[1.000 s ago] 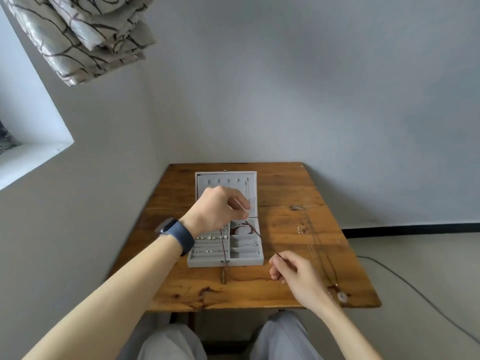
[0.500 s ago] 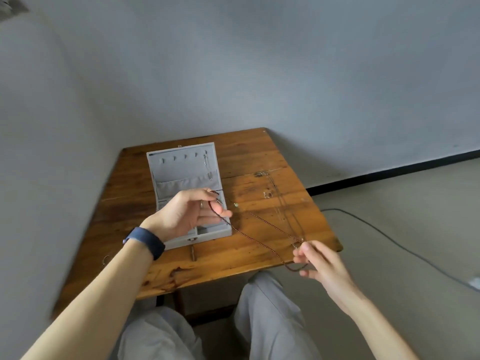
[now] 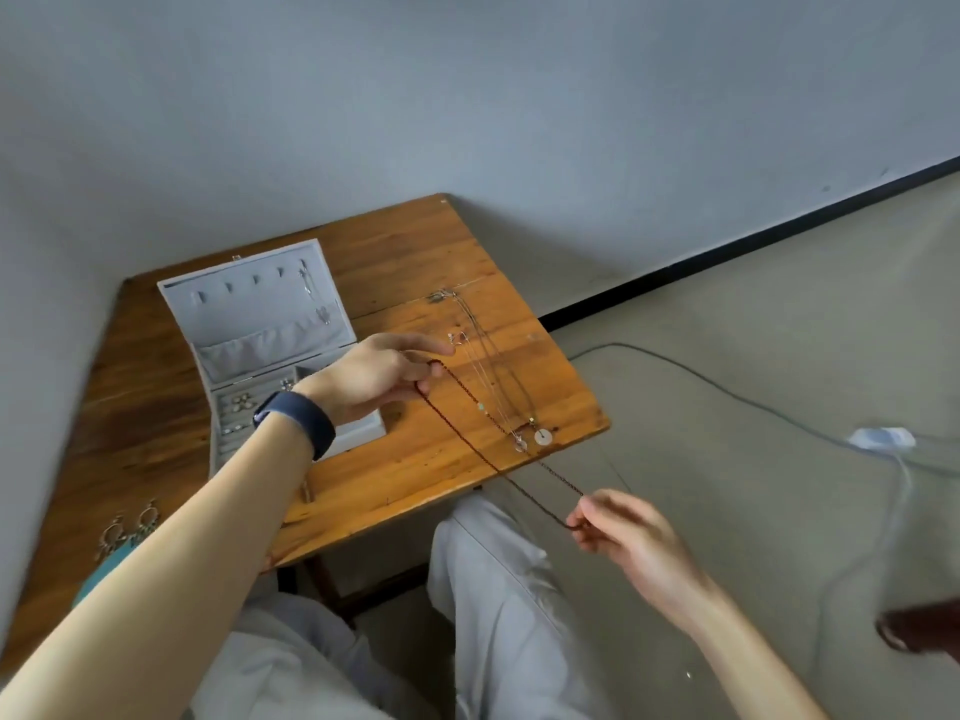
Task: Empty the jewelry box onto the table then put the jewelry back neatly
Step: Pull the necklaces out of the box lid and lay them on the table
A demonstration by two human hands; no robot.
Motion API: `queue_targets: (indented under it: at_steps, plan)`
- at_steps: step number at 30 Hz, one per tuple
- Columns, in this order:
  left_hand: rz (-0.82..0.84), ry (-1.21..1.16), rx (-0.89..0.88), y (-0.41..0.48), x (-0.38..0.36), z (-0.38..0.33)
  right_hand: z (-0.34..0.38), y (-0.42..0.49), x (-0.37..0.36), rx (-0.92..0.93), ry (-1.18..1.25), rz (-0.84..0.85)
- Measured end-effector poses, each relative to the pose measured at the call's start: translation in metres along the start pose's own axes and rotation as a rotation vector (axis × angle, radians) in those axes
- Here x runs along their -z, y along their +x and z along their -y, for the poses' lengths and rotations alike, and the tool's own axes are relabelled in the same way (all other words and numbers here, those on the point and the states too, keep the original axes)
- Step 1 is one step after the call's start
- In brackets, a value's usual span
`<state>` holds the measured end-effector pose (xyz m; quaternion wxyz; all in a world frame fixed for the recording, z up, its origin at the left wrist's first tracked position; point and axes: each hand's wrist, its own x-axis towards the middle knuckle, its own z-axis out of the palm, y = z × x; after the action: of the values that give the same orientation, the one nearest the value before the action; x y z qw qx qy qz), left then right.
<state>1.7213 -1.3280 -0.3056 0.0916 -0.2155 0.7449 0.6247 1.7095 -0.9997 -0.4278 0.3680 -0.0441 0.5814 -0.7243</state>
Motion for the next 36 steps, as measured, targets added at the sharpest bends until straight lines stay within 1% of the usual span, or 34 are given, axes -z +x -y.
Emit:
queue_targets:
  at_steps: [2,4,7,9,11,12,14,18,22,27,29,33,36]
  plan:
    - [-0.029,0.215,-0.038,0.011,-0.005,-0.005,-0.006,0.0,0.005,-0.009,-0.027,0.002]
    - [-0.113,0.466,-0.119,0.023,-0.01,-0.007,-0.011,0.0,0.01,-0.018,-0.052,-0.021]
    - [-0.25,0.789,-0.241,0.038,-0.016,-0.006,-0.017,0.002,0.014,-0.016,-0.022,-0.068]
    - [-0.283,1.026,-0.307,0.045,-0.017,-0.005,-0.02,0.003,0.015,-0.001,-0.033,-0.107]
    - [-0.317,1.282,-0.318,0.051,-0.018,-0.005,-0.021,0.003,0.014,0.027,-0.069,-0.171]
    - [-0.338,1.38,-0.328,0.054,-0.018,-0.005,-0.022,0.003,0.013,0.041,-0.093,-0.211]
    - [-0.379,1.484,-0.366,0.059,-0.015,-0.005,-0.021,0.004,0.011,0.074,-0.143,-0.287]
    - [-0.454,1.502,-0.368,0.073,-0.013,-0.009,-0.016,0.011,0.008,0.122,-0.237,-0.364]
    - [-0.552,1.423,-0.383,0.093,-0.02,-0.017,-0.009,0.02,0.003,0.117,-0.344,-0.394]
    - [-0.52,1.39,-0.408,0.126,-0.026,-0.03,0.004,0.039,-0.004,0.155,-0.412,-0.485]
    - [-0.524,1.342,-0.398,0.14,-0.028,-0.035,0.009,0.049,-0.006,0.154,-0.422,-0.517]
    - [-0.497,1.235,-0.337,0.166,-0.031,-0.034,0.014,0.069,-0.01,0.119,-0.442,-0.565]
    - [-0.468,1.195,-0.29,0.182,-0.034,-0.028,0.015,0.08,-0.01,0.08,-0.391,-0.616]
